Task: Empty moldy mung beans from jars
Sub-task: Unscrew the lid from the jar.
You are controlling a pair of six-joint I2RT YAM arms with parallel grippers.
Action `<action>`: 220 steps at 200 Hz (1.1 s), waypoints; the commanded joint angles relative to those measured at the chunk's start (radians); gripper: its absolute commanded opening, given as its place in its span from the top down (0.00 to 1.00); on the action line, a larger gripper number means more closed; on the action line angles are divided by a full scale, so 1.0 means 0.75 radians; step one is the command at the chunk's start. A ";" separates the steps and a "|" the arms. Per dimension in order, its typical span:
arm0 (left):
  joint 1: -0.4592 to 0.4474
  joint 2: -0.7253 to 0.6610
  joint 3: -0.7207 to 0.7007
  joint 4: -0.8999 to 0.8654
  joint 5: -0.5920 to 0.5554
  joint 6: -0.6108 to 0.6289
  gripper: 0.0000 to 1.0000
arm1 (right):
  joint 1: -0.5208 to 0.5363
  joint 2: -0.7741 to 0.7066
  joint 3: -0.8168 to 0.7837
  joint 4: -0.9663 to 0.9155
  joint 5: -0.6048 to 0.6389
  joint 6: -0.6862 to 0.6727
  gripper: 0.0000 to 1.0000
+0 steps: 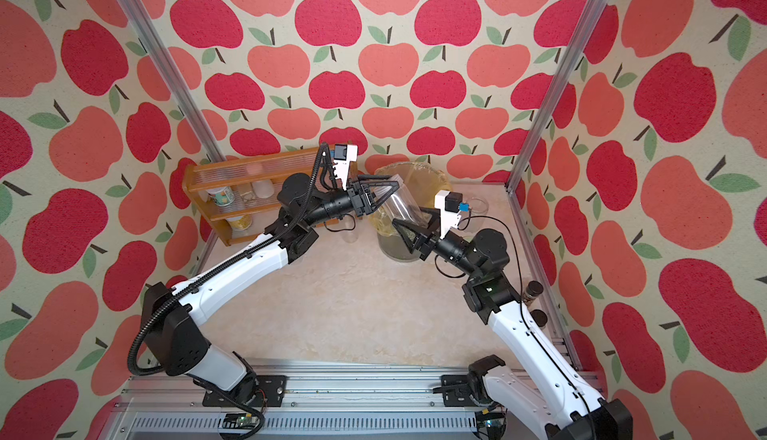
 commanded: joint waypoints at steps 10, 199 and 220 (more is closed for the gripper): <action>-0.047 0.001 0.120 -0.311 -0.181 0.114 0.44 | 0.064 -0.037 0.046 -0.219 0.196 -0.289 0.62; -0.147 0.300 0.616 -1.038 -0.615 -0.020 0.45 | 0.223 0.096 0.299 -0.638 0.816 -0.710 0.66; -0.147 0.294 0.608 -1.016 -0.592 -0.054 0.42 | 0.212 0.020 0.212 -0.520 0.663 -0.664 0.64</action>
